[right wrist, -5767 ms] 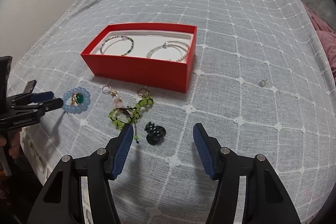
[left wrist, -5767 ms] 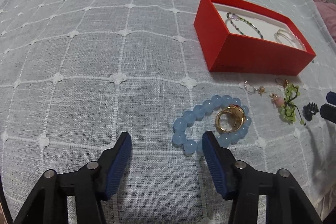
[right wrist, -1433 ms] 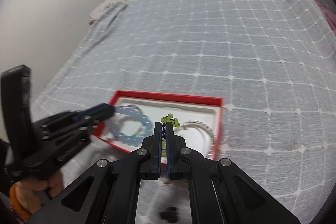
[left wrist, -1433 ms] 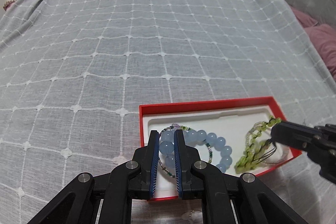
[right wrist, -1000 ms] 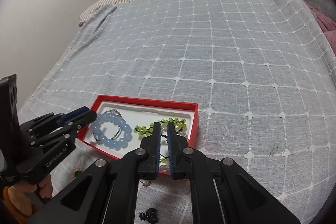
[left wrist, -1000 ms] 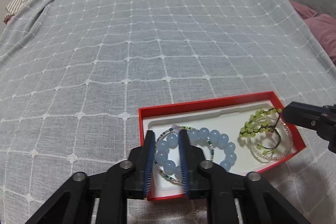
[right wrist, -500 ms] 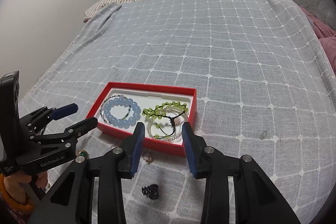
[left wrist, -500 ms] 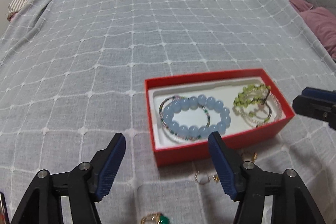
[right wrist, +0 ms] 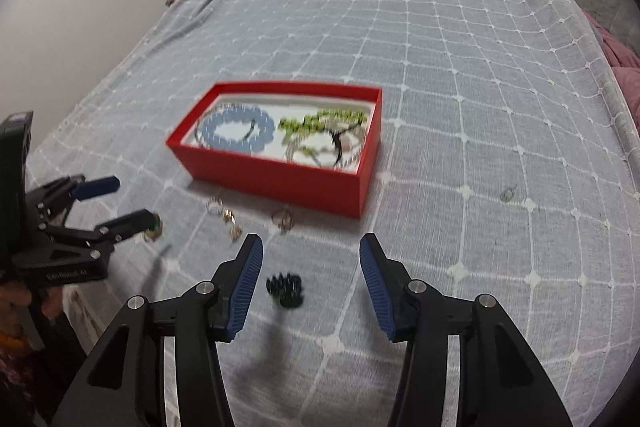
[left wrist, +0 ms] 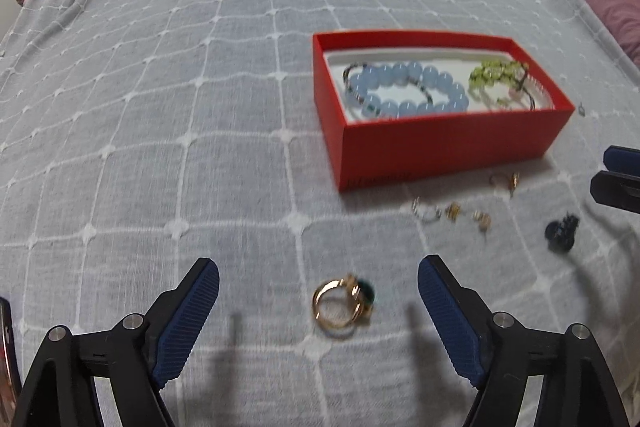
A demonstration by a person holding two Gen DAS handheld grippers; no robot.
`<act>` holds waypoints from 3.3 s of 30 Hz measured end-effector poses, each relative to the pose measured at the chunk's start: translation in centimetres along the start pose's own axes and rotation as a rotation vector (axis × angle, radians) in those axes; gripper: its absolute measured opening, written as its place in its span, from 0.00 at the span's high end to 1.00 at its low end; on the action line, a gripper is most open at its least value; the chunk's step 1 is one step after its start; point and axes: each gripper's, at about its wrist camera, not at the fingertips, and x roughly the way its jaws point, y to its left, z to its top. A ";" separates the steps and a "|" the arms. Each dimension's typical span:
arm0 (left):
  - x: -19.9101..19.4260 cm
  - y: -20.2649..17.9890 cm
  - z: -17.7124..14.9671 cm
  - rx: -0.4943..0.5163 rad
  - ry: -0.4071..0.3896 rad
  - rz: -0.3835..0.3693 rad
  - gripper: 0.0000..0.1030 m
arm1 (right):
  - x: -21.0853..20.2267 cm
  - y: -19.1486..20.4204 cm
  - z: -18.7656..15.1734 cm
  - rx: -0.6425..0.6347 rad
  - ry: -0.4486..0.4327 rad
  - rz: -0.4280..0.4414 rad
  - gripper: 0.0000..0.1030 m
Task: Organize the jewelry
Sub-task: 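Move the left tool to the gold green-stone ring while the right approaches the black claw clip, then close the left tool on the gold ring while the right grasps the black claw clip, then carry the ring and clip over the red box, lower them in and open both tools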
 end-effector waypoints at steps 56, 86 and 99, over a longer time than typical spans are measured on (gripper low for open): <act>1.2 0.3 -3.1 0.013 -0.005 -0.055 0.19 | 4.2 3.1 -1.8 -0.055 -0.028 -0.113 0.75; 0.9 -0.5 -1.8 0.045 -0.042 -0.039 0.72 | 3.5 3.8 -2.2 -0.066 -0.030 -0.099 0.75; -0.4 -0.3 -1.0 0.029 -0.077 -0.053 0.72 | 1.9 3.6 -1.2 -0.051 -0.058 -0.074 0.75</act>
